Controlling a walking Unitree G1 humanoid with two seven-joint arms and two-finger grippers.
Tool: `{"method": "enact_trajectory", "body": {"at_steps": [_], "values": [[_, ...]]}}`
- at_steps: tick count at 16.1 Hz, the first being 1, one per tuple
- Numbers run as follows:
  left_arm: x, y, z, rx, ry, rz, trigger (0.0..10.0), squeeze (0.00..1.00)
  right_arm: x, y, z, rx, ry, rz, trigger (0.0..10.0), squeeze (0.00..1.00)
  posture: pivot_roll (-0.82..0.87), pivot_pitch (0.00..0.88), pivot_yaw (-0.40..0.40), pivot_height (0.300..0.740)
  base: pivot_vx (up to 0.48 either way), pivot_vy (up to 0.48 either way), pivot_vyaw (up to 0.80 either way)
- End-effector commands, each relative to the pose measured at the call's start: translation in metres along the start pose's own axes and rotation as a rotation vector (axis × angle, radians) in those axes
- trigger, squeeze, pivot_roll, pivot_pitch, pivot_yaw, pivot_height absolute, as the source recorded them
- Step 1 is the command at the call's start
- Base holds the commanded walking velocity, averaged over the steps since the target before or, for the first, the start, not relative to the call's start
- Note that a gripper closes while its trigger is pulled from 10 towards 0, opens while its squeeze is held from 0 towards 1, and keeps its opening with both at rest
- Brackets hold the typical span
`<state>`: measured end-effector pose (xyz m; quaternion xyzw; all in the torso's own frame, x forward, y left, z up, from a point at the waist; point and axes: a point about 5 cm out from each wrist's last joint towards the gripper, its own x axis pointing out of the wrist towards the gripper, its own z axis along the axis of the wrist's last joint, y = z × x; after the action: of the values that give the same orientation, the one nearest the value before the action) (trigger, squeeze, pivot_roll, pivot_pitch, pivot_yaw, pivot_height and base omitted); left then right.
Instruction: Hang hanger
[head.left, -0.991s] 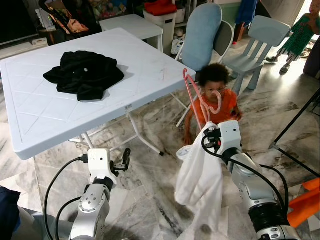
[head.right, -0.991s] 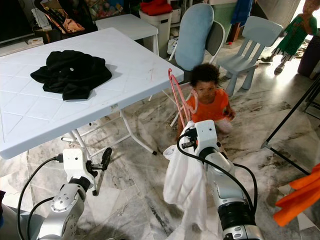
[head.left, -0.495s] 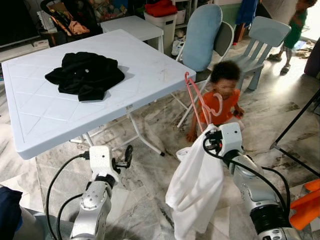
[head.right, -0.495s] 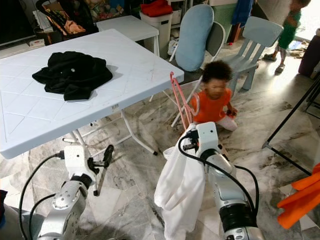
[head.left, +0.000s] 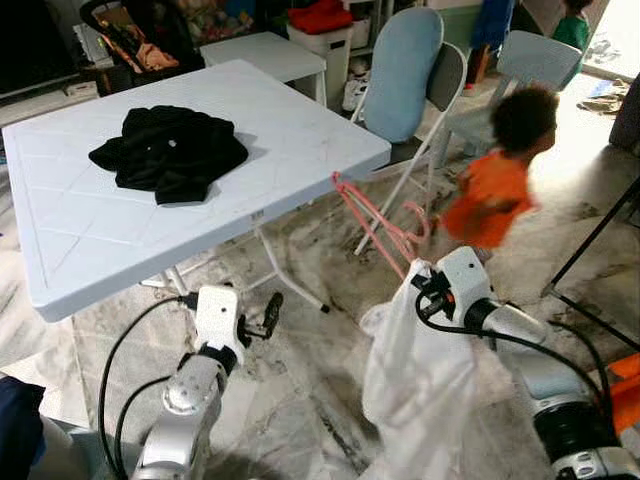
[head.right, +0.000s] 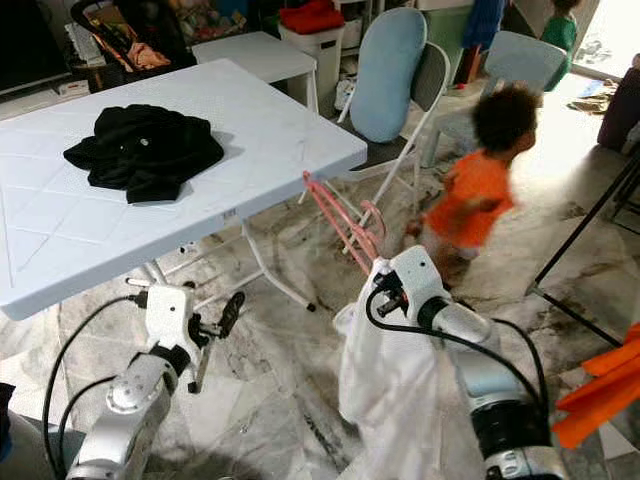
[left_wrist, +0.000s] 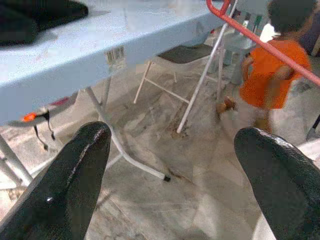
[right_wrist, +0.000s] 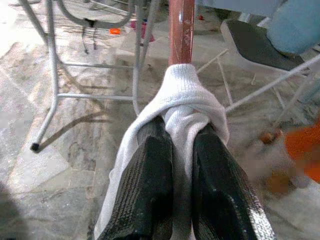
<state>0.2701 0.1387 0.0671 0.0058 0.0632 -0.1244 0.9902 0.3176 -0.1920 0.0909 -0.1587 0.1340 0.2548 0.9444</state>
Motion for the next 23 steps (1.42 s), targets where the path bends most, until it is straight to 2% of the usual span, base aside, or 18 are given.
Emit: {"method": "enact_trajectory", "body": {"at_steps": [1,3,4,6,7,8,10,12,13,15,17,19,21,23], "values": [[0.001,0.003,0.001,0.019,0.001,0.005,10.0,0.00,0.003,0.001,0.016,-0.052,-0.055,0.046,10.0,0.00,-0.14,0.000,0.076,0.740,0.000,0.000,0.00],[0.002,0.001,0.003,0.064,-0.008,-0.053,10.0,0.00,-0.001,0.005,0.011,-0.129,-0.020,0.154,10.0,0.00,-0.14,0.000,0.078,0.740,0.000,0.000,0.00],[0.000,-0.006,0.005,0.112,-0.022,-0.148,10.0,0.00,-0.006,0.007,0.008,-0.195,0.008,0.244,10.0,0.00,-0.14,0.000,0.080,0.740,0.000,0.000,0.00],[-0.002,-0.011,0.006,0.168,-0.032,-0.219,10.0,0.00,-0.009,0.005,0.005,-0.264,0.040,0.294,10.0,0.00,-0.14,0.000,0.080,0.740,0.000,0.000,0.00],[-0.003,-0.014,0.006,0.219,-0.033,-0.293,10.0,0.00,-0.012,0.003,0.005,-0.322,0.059,0.369,10.0,0.00,-0.14,0.000,0.081,0.740,0.000,0.000,0.00],[-0.004,-0.015,0.005,0.239,-0.028,-0.322,10.0,0.00,-0.013,0.003,0.007,-0.344,0.056,0.408,10.0,0.00,-0.14,0.000,0.080,0.740,0.000,0.000,0.00],[-0.003,-0.013,0.004,0.282,-0.019,-0.333,10.0,0.00,-0.008,-0.002,0.016,-0.359,0.027,0.392,10.0,0.00,-0.14,0.000,0.077,0.740,0.000,0.000,0.00],[-0.002,-0.012,0.004,0.308,-0.024,-0.315,10.0,0.00,-0.005,0.000,0.021,-0.331,-0.013,0.381,10.0,0.00,-0.14,0.000,0.077,0.740,0.000,0.000,0.00],[-0.002,-0.012,0.005,0.304,-0.036,-0.308,10.0,0.00,-0.005,0.006,0.021,-0.336,-0.025,0.415,10.0,0.00,-0.14,0.000,0.077,0.740,0.000,0.000,0.00],[-0.002,-0.013,0.009,0.317,-0.058,-0.320,10.0,0.00,-0.009,0.012,0.014,-0.374,-0.001,0.476,10.0,0.00,-0.14,0.000,0.082,0.740,0.000,0.000,0.00],[-0.002,-0.014,0.013,0.352,-0.071,-0.381,10.0,0.00,-0.016,0.010,0.003,-0.442,0.068,0.562,10.0,0.00,-0.14,0.000,0.088,0.740,0.000,0.000,0.00],[-0.001,-0.012,0.014,0.362,-0.057,-0.412,10.0,0.00,-0.019,0.011,0.005,-0.440,0.061,0.613,10.0,0.00,-0.14,0.000,0.090,0.740,0.000,0.000,0.00],[-0.001,-0.013,0.010,0.379,-0.021,-0.462,10.0,0.00,-0.017,0.009,0.008,-0.469,0.062,0.612,10.0,0.00,-0.15,0.000,0.090,0.740,0.000,0.000,0.00],[0.000,-0.013,0.010,0.381,-0.016,-0.465,10.0,0.00,-0.016,0.009,0.008,-0.470,0.061,0.605,10.0,0.00,-0.14,0.000,0.089,0.740,0.000,0.000,0.00]]}}
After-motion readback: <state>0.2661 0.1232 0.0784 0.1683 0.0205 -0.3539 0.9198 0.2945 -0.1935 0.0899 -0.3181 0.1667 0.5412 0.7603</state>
